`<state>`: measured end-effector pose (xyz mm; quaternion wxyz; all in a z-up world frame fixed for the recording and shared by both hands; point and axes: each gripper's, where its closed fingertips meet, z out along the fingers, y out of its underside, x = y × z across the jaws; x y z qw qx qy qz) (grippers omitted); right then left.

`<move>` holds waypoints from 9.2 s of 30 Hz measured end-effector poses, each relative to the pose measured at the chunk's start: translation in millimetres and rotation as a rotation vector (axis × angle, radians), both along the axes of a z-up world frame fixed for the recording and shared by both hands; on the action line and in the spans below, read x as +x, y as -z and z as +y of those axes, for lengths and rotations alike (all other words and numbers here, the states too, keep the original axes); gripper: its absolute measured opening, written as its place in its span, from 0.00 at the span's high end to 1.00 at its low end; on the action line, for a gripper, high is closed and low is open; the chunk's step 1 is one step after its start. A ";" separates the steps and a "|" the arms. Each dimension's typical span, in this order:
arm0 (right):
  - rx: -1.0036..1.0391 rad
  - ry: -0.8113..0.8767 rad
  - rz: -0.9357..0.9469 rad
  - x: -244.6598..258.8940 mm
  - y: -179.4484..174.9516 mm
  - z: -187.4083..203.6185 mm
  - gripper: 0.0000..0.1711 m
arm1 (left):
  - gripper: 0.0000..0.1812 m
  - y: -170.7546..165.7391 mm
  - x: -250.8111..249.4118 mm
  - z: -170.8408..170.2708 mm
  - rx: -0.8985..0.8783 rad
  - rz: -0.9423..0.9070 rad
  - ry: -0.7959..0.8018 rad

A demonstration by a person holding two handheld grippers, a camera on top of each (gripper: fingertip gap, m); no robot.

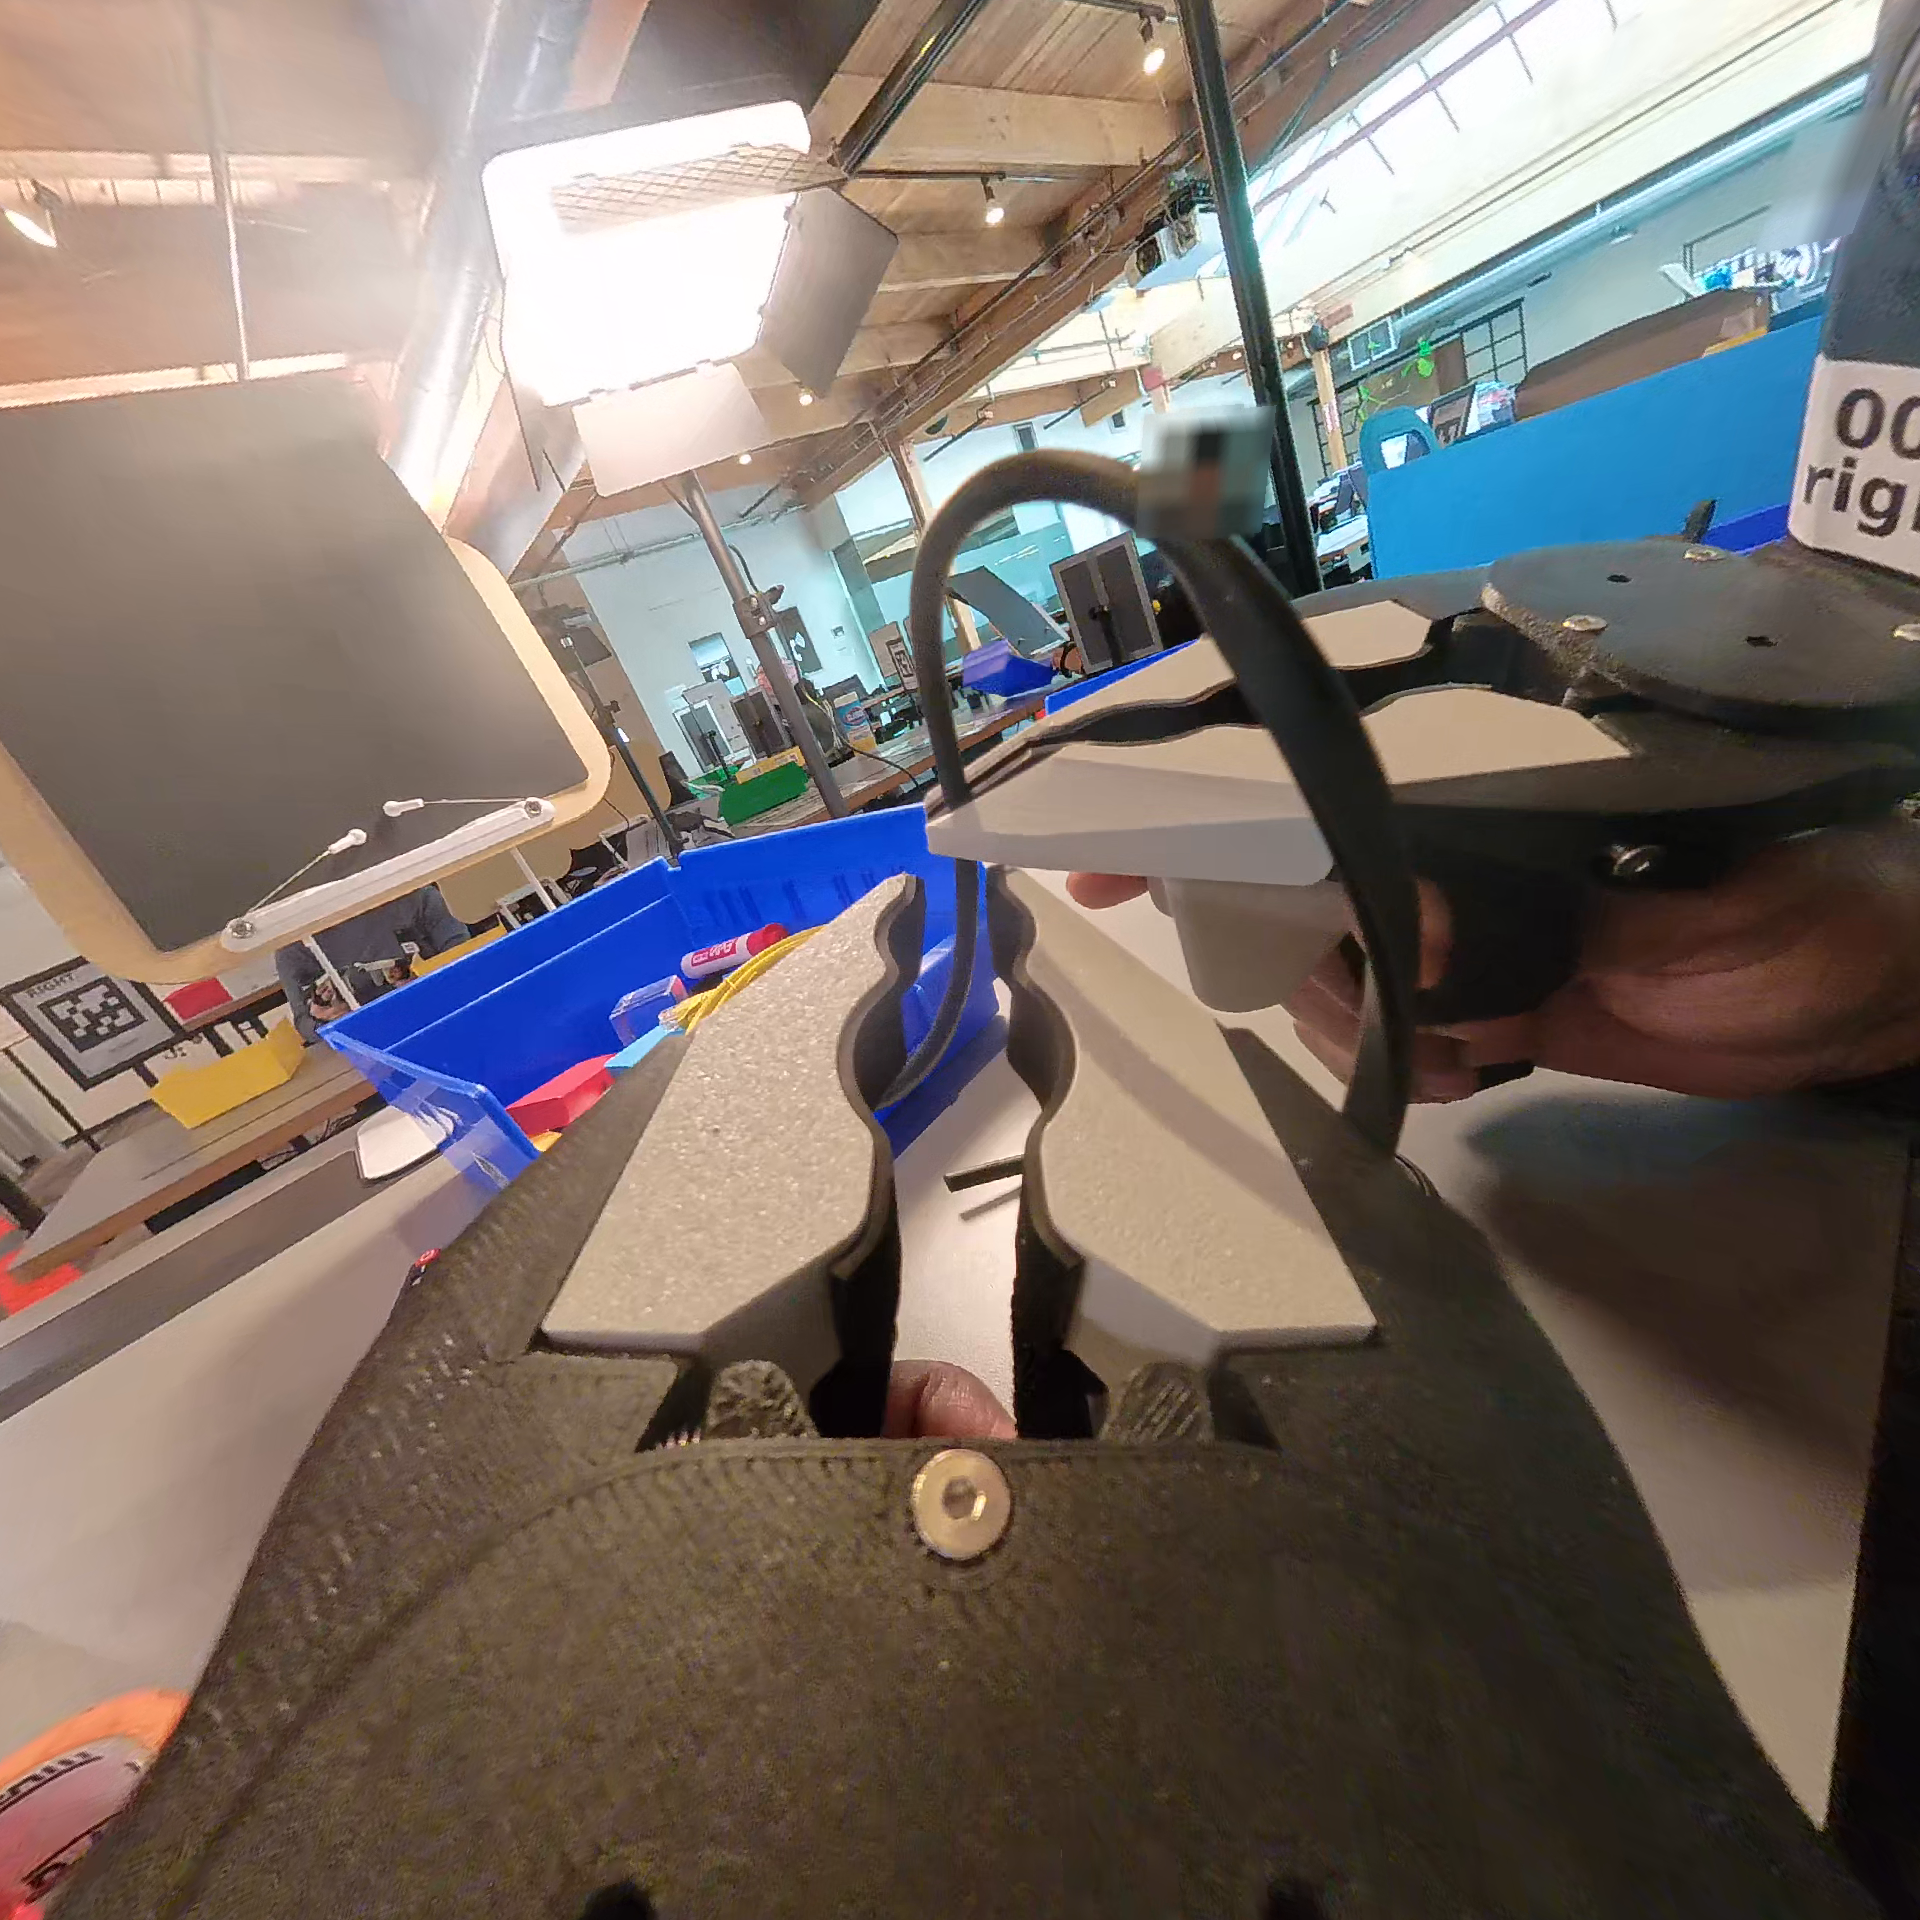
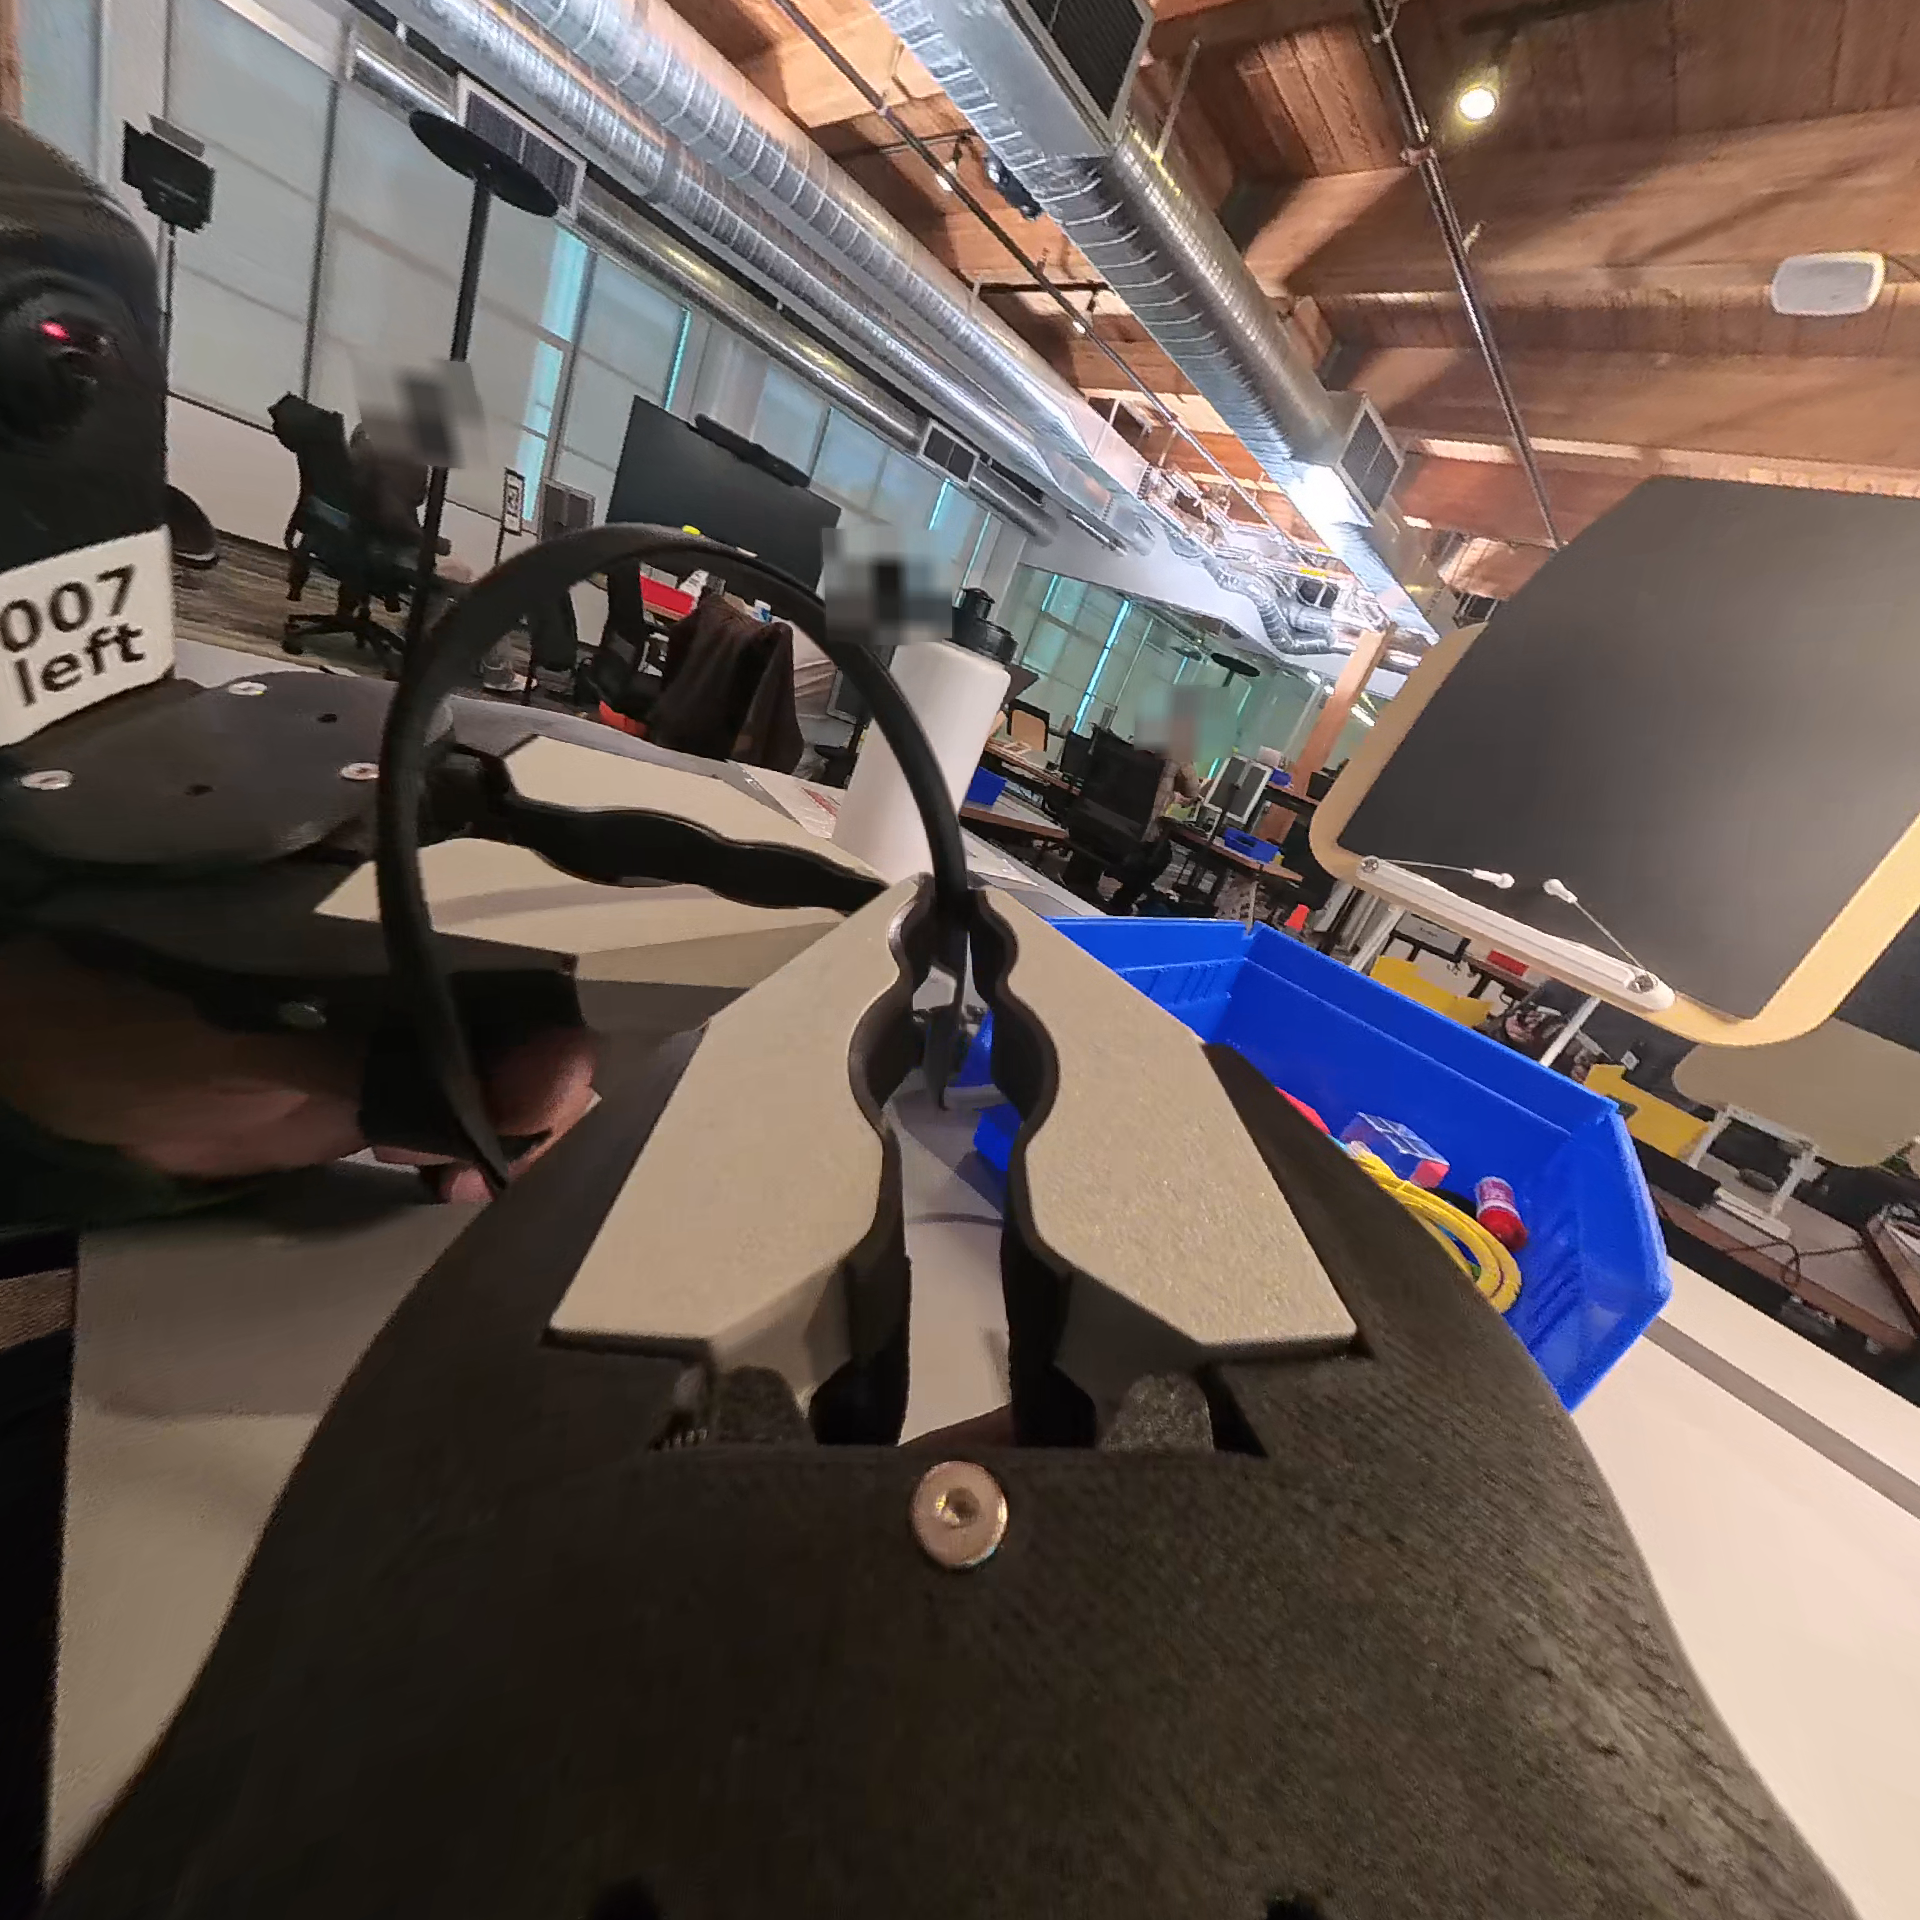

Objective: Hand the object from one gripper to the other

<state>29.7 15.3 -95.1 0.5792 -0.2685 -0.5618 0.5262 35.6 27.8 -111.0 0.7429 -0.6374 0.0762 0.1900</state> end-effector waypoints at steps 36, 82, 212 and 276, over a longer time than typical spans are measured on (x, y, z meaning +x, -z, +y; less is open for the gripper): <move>0.098 0.107 -0.031 -9.2 10.1 7.2 0.96 | 0.97 -12.2 -4.0 -8.5 0.085 -0.200 0.114; -0.061 -0.064 0.029 6.3 -8.6 -2.3 0.97 | 0.90 -4.5 16.0 -4.1 0.006 -0.204 0.240; -0.078 -0.132 0.016 9.0 -7.8 -11.2 0.97 | 0.95 -6.1 13.0 -3.1 0.036 -0.130 0.170; -0.070 -0.096 0.036 8.9 -10.4 -5.9 0.97 | 0.94 -5.0 5.9 -3.3 0.035 -0.104 0.107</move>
